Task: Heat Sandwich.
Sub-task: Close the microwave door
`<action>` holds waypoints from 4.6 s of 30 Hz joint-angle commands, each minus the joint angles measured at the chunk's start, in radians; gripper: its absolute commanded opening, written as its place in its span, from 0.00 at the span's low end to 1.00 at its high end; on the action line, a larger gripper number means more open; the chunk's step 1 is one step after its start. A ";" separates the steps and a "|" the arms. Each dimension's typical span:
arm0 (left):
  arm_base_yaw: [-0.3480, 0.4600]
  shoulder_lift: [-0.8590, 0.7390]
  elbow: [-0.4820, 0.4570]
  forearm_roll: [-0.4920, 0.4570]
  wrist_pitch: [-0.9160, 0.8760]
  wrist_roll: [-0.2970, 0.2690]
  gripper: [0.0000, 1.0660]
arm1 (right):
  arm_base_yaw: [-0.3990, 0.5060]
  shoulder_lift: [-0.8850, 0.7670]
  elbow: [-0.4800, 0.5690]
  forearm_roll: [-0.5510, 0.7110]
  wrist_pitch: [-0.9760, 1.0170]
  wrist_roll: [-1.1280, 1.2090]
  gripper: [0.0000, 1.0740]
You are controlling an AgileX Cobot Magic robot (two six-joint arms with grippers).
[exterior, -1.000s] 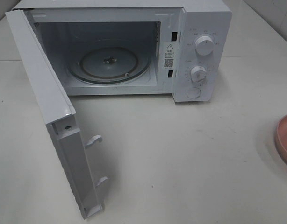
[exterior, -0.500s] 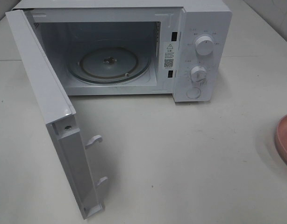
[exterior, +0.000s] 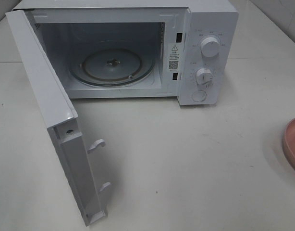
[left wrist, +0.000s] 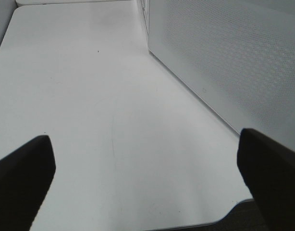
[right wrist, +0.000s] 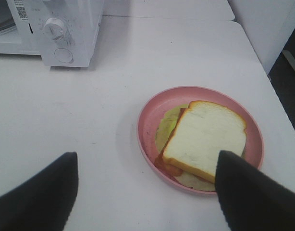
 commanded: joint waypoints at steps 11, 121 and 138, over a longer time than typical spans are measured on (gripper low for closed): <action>0.001 -0.015 0.002 -0.005 -0.013 -0.004 0.92 | -0.007 -0.029 0.004 0.000 -0.007 -0.007 0.70; -0.421 1.608 0.007 0.147 -1.785 -0.123 0.00 | -0.007 -0.029 0.004 0.000 -0.007 -0.007 0.70; -0.633 1.825 -0.301 0.021 -1.725 -0.071 0.00 | -0.007 -0.029 0.004 0.000 -0.007 -0.007 0.70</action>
